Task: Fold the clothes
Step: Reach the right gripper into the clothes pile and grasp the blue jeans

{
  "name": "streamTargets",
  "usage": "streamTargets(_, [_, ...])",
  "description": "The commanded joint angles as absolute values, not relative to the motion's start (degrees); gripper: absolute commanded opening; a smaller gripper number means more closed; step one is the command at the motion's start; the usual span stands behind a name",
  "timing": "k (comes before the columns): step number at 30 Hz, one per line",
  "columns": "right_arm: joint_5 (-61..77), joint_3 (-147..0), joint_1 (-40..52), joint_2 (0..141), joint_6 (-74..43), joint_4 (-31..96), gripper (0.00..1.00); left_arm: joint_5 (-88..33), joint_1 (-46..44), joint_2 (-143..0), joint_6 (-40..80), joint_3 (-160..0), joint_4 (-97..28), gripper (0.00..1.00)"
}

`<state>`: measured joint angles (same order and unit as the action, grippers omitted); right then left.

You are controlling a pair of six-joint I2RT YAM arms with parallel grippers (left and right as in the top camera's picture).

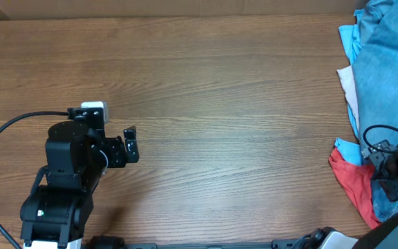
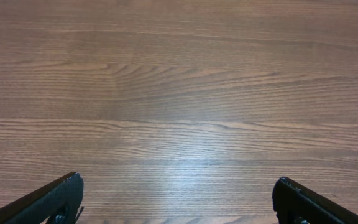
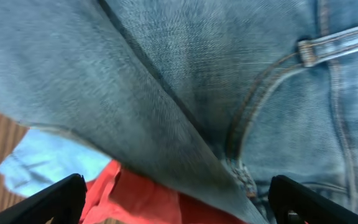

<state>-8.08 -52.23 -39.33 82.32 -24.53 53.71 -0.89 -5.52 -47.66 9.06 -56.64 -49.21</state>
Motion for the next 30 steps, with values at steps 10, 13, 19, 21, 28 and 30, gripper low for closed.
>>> streamTargets(10, [-4.8,-53.8,-39.5,86.7,-25.1,52.2,0.48,-1.5,-5.2,-47.8,9.5,-58.2,-49.2,1.0])
streamTargets(13, [-3.5,-53.8,-39.5,86.7,-25.1,51.8,0.47,-1.5,-5.2,-48.1,9.5,-58.2,-49.2,1.0])
streamTargets(19, [-2.4,-55.9,-39.5,86.7,-25.1,51.5,0.4,-1.5,-5.2,-49.5,9.5,-58.2,-49.3,1.0])
streamTargets(21, [-2.4,-57.1,-39.5,86.7,-25.1,51.5,0.4,-1.5,-5.2,-50.0,9.5,-58.2,-49.3,1.0])
streamTargets(28, [-1.9,-58.2,-39.5,86.7,-25.1,50.1,0.41,-1.5,-5.2,-52.1,9.5,-58.2,-49.3,1.0])
streamTargets(30, [-1.5,-58.2,-39.5,86.7,-25.1,50.2,0.41,-1.5,-5.2,-52.4,9.5,-58.2,-49.3,1.0])
